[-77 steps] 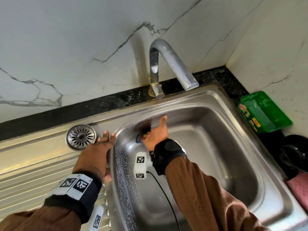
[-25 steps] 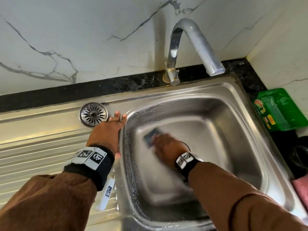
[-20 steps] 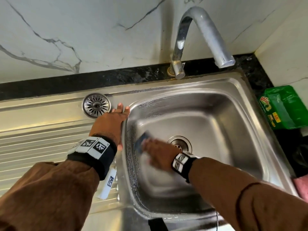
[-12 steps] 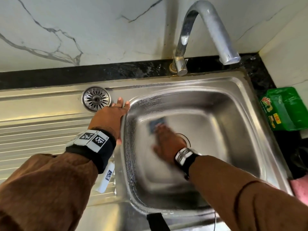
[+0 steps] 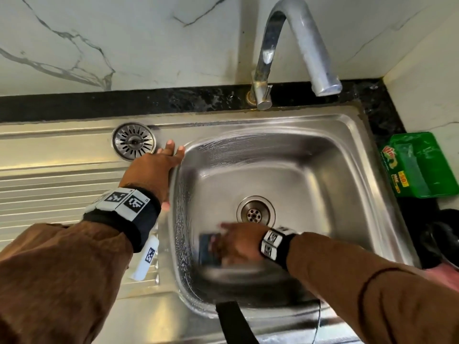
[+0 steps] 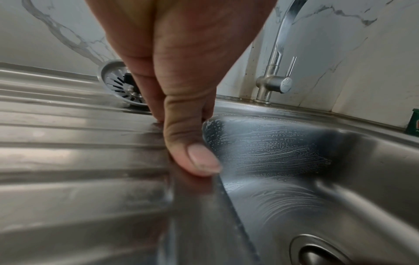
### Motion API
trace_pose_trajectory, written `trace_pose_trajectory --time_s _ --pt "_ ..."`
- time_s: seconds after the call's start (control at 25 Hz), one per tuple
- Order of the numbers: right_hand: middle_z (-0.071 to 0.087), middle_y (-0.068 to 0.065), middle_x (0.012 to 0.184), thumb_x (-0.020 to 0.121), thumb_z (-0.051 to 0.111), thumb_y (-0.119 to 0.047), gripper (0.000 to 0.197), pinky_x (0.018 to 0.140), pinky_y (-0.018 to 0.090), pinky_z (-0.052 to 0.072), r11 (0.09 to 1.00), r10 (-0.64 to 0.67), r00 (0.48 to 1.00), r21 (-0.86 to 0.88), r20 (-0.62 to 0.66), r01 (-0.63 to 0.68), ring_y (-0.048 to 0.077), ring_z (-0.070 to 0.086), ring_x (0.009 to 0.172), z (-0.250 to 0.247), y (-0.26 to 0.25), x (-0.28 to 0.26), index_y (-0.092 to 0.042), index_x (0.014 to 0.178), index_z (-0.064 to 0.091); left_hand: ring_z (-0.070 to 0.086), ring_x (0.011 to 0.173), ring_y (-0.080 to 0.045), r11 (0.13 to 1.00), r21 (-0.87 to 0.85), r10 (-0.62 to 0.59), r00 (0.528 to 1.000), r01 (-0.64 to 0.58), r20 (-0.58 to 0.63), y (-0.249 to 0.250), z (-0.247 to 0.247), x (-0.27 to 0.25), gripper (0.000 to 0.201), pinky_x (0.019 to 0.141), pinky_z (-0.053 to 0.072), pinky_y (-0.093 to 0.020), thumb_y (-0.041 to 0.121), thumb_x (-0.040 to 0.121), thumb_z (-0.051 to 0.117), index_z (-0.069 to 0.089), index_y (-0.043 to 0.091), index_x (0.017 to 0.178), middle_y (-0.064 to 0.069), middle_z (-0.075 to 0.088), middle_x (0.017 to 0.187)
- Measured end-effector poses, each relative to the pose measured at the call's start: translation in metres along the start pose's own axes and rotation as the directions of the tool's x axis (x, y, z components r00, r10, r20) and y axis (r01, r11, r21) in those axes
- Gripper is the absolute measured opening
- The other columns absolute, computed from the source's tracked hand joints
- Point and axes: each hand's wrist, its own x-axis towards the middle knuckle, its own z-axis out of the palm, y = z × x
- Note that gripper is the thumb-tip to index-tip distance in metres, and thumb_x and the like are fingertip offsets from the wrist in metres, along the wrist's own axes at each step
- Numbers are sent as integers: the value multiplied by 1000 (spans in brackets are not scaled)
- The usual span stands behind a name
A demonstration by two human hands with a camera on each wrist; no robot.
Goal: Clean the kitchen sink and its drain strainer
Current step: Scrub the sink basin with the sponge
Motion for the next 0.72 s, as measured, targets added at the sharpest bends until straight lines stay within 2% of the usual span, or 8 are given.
trace_pose_trajectory --time_s 0.12,0.2,0.32,0.4,0.48,0.6,0.64,0.72 --pt "57 25 133 94 41 -28 50 109 45 35 601 795 604 -57 -60 -797 39 54 123 -20 66 -18 3 130 57 23 148 -20 1000 22 -22 1000 21 5 0 1 1 138 117 25 -33 19 56 93 -1 35 155 7 0 162" --pt "49 28 141 95 37 -43 66 112 46 36 381 910 395 124 128 -916 41 47 130 -30 58 -10 6 139 47 23 148 -20 1000 -3 -28 1000 28 -1 1 1 1 136 117 22 -32 16 56 93 1 36 155 7 1 162" --pt "65 10 128 94 52 -45 49 109 37 41 968 129 991 219 -19 -122 31 55 126 16 -11 2 -10 125 66 25 147 -21 999 4 -31 999 31 -33 4 1 -1 137 117 26 -34 13 55 93 2 35 155 6 1 162" --pt "62 5 134 96 56 -33 34 115 40 36 962 -247 960 152 134 226 28 49 134 14 -7 -9 -17 124 67 26 147 -21 999 16 -40 999 40 -28 5 2 -2 137 117 29 -36 12 55 93 2 35 155 7 1 162" --pt "63 11 131 90 57 -20 36 105 46 46 966 256 967 45 -6 -256 36 55 125 16 39 -8 -13 124 66 26 146 -20 999 -17 -43 998 42 -37 4 4 -2 137 117 28 -35 10 54 93 4 36 155 8 3 162" --pt "52 30 136 91 42 -25 56 108 50 41 454 888 460 146 4 -879 45 52 124 -13 85 -19 7 136 50 28 145 -20 996 -77 -58 996 53 -63 2 5 -2 135 117 26 -35 4 52 92 11 37 155 8 8 161" --pt "48 29 141 92 40 -31 61 108 47 40 438 893 449 193 13 -878 44 51 125 -12 72 -12 6 141 43 28 145 -20 996 -78 -52 997 47 -65 3 5 -2 135 117 26 -35 4 51 92 12 37 155 8 9 161" --pt "53 21 140 93 40 -36 61 105 41 42 891 423 901 225 -93 -395 37 54 123 16 13 -1 0 142 45 29 145 -22 997 -59 -46 996 42 -72 4 5 -3 131 116 28 -35 3 56 90 10 36 155 5 8 162"
